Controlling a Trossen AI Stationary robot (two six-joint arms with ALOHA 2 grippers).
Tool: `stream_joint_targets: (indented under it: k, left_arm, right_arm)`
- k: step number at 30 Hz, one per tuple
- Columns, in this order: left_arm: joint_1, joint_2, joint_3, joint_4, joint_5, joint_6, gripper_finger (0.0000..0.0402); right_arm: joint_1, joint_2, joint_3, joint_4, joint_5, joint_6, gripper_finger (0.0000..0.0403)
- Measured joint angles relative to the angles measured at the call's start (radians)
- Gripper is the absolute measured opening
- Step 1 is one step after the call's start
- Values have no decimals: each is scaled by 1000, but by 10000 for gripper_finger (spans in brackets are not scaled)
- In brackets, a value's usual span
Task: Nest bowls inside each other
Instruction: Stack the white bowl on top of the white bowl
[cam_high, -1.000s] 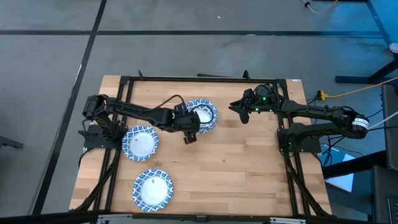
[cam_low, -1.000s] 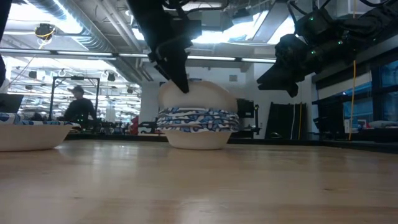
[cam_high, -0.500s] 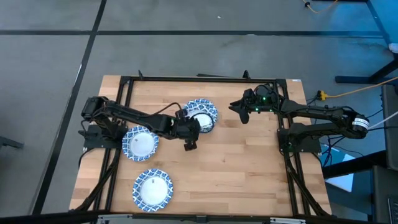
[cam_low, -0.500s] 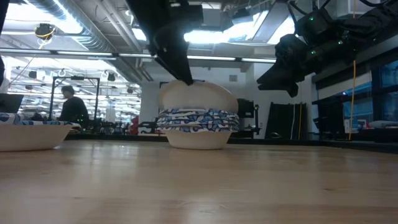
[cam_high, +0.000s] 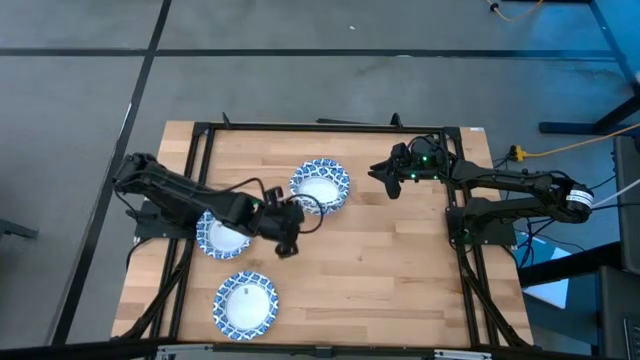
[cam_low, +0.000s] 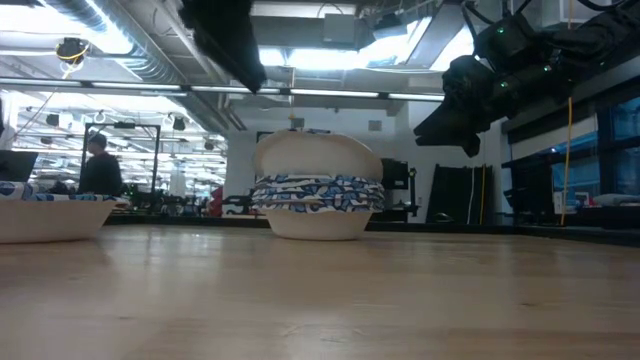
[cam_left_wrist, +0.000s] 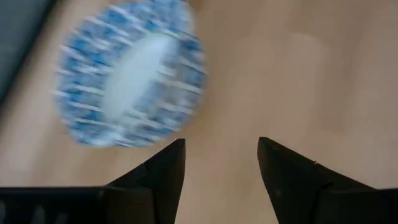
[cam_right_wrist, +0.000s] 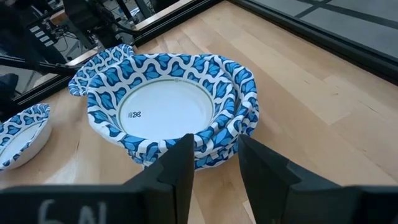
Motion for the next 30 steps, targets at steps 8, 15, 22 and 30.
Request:
stream_joint_targets:
  k: [8, 15, 22, 30]
  left_arm:
    - [-75, -7, 0, 90, 92, -50, 195]
    - [-110, -6, 0, 141, 92, -51, 194]
    - [-129, -6, 0, 153, 92, -24, 193]
    - [-128, -6, 0, -9, 62, -70, 193]
  right_arm:
    - [0, 0, 0, 0, 0, 0, 126]
    - [0, 0, 0, 1, 0, 9, 126]
    - [0, 0, 0, 1, 0, 26, 126]
    - [0, 0, 0, 1, 0, 38, 126]
